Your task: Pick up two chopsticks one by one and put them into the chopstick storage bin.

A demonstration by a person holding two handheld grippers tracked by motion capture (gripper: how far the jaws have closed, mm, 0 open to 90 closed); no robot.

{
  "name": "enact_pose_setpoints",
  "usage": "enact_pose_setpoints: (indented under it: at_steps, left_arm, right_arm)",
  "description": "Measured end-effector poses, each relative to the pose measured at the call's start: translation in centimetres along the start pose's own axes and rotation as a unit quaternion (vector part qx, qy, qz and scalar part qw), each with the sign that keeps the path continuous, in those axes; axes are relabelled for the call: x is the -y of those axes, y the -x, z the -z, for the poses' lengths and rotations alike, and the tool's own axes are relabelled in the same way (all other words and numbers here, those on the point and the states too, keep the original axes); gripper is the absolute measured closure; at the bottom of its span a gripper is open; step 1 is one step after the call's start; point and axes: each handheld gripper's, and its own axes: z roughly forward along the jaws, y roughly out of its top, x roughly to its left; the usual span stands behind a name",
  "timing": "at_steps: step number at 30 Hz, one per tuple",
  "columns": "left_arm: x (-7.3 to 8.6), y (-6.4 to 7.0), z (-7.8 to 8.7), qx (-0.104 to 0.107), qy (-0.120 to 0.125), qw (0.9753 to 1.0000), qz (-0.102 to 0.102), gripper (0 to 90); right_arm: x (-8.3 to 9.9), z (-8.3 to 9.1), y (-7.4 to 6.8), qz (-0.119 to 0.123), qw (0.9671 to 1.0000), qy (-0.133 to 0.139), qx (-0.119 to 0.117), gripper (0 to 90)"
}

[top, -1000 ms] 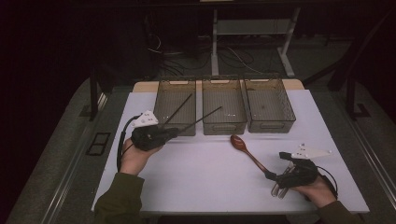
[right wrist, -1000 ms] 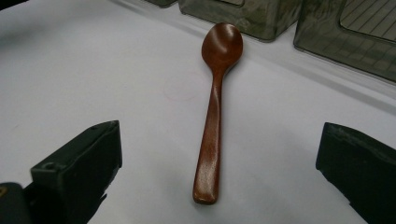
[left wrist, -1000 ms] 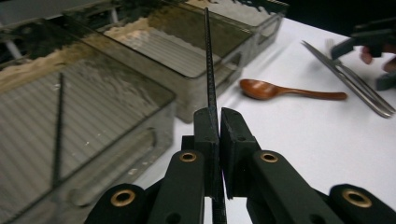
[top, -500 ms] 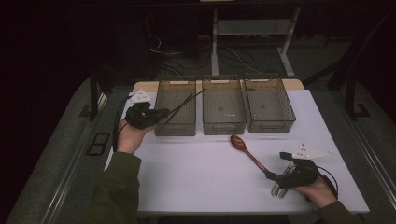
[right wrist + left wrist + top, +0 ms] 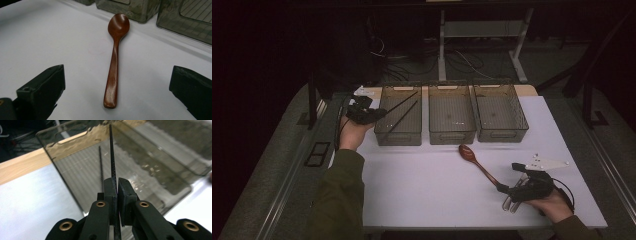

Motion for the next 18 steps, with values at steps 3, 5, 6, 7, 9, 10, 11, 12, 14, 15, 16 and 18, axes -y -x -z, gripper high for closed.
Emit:
enact_pose_setpoints:
  at_steps: [3, 5, 6, 7, 9, 10, 11, 12, 14, 15, 16, 18]
  left_arm:
    - [-0.1, -0.1, -0.8, -0.009, -0.019, 0.9998, -0.005, 85.5]
    - [-0.1, -0.1, -1.2, -0.013, -0.026, 0.9996, -0.006, 85.5]
    - [-0.2, 0.0, -1.4, -0.014, -0.029, 0.9994, -0.007, 85.5]
    - [-0.2, 0.0, -1.6, -0.014, -0.032, 0.9994, -0.007, 85.5]
    - [-0.3, 0.1, -1.9, -0.016, -0.038, 0.9991, -0.010, 85.5]
    - [-0.4, 0.1, -2.1, -0.017, -0.041, 0.9990, -0.011, 85.5]
    - [-0.4, 0.1, -2.3, -0.019, -0.045, 0.9987, -0.013, 85.5]
    - [-0.5, 0.2, -2.4, -0.021, -0.048, 0.9985, -0.013, 85.5]
    - [-0.5, 0.3, -2.7, -0.019, -0.050, 0.9985, -0.012, 85.5]
    - [-0.6, 0.3, -2.9, -0.018, -0.050, 0.9985, -0.013, 85.5]
    - [-0.6, 0.4, -3.1, -0.017, -0.050, 0.9985, -0.015, 85.5]
    - [-0.7, 0.6, -3.4, -0.015, -0.053, 0.9983, -0.019, 85.5]
  right_arm:
    - [0.0, 0.0, 0.0, 0.001, 1.0000, 0.001, 0.000, 0.6]
    - [0.0, 0.1, 0.0, 0.001, 1.0000, 0.001, -0.001, 0.6]
    - [0.0, 0.0, 0.0, -0.001, 1.0000, 0.001, -0.001, 0.6]
    - [0.0, 0.0, 0.0, 0.000, 1.0000, 0.001, -0.001, 0.6]
    - [0.0, 0.0, 0.0, -0.001, 1.0000, 0.001, -0.001, 0.6]
    - [0.0, 0.0, 0.0, -0.002, 1.0000, 0.002, -0.001, 0.6]
    - [0.0, 0.1, 0.0, -0.002, 1.0000, 0.001, -0.001, 0.6]
    - [0.0, 0.1, 0.1, -0.001, 1.0000, 0.002, -0.001, 0.6]
    - [0.0, 0.0, 0.1, -0.002, 1.0000, 0.001, -0.001, 0.6]
    - [0.0, 0.0, 0.1, -0.002, 1.0000, 0.001, -0.001, 0.6]
    - [0.0, 0.0, 0.1, -0.003, 1.0000, 0.001, -0.001, 0.6]
    - [0.0, 0.0, 0.1, -0.002, 1.0000, 0.001, -0.002, 0.6]
